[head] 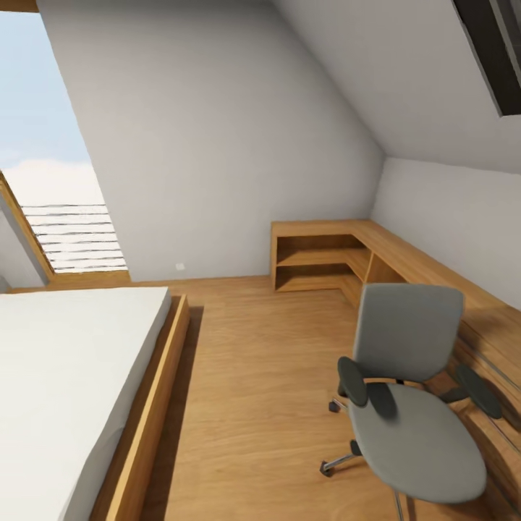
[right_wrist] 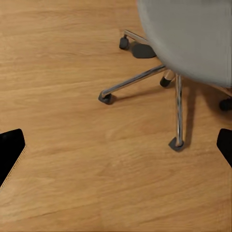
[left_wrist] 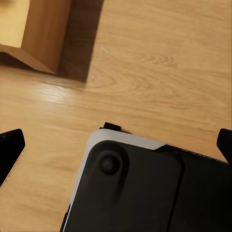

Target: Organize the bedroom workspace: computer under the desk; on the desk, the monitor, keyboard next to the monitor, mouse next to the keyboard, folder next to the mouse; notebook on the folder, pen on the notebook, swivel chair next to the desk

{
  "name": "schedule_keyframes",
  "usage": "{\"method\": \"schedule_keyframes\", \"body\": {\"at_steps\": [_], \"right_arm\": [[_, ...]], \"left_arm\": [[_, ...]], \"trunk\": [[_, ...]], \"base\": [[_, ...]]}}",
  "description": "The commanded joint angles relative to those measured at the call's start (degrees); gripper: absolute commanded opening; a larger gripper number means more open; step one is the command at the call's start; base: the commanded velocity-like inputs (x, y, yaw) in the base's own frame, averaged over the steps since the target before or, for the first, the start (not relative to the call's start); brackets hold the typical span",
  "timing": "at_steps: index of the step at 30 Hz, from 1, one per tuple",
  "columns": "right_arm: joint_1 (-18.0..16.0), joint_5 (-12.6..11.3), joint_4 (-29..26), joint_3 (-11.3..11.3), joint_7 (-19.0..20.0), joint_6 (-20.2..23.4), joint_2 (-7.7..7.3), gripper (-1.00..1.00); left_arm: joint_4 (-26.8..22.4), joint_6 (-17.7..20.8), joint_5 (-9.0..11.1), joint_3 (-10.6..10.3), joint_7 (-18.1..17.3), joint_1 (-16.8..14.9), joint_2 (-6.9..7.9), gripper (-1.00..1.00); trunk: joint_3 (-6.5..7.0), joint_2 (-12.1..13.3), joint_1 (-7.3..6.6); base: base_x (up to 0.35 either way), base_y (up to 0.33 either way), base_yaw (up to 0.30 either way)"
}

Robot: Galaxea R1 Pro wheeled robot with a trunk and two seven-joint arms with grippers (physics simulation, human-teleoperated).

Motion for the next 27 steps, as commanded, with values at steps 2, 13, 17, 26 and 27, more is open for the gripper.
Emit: {"method": "schedule_keyframes", "body": {"at_steps": [2, 13, 17, 26, 27], "right_arm": [[0.0, 0.0, 0.0, 0.5, -0.5, -0.1, 0.0, 1.0], [0.0, 0.0, 0.0, 0.5, -0.5, 0.0, -0.04, 1.0], [0.0, 0.0, 0.0, 0.5, -0.4, 0.1, -0.04, 1.0], [0.0, 0.1, 0.0, 0.6, -0.3, 0.2, 0.18, 1.0], [0.0, 0.1, 0.0, 0.6, -0.3, 0.2, 0.22, 1.0]], "left_arm": [[0.0, -0.1, 0.1, -0.5, 0.5, 0.0, 0.02, 1.0], [0.0, -0.1, 0.1, -0.6, 0.5, 0.0, -0.04, 1.0], [0.0, -0.1, 0.1, -0.6, 0.4, 0.0, -0.05, 1.0], [0.0, 0.0, 0.1, -0.6, 0.4, 0.0, 0.0, 1.0], [0.0, 0.0, 0.1, -0.6, 0.4, 0.0, 0.01, 1.0]], "trunk": [[-0.12, -0.1, 0.05], [-0.12, -0.1, 0.05], [-0.12, -0.1, 0.05], [-0.12, -0.1, 0.05], [-0.12, -0.1, 0.05]], "base": [[0.236, 0.17, 0.003], [0.278, 0.161, 0.001], [0.292, 0.157, 0.0], [0.266, 0.091, 0.004], [0.203, 0.028, 0.067]]}}
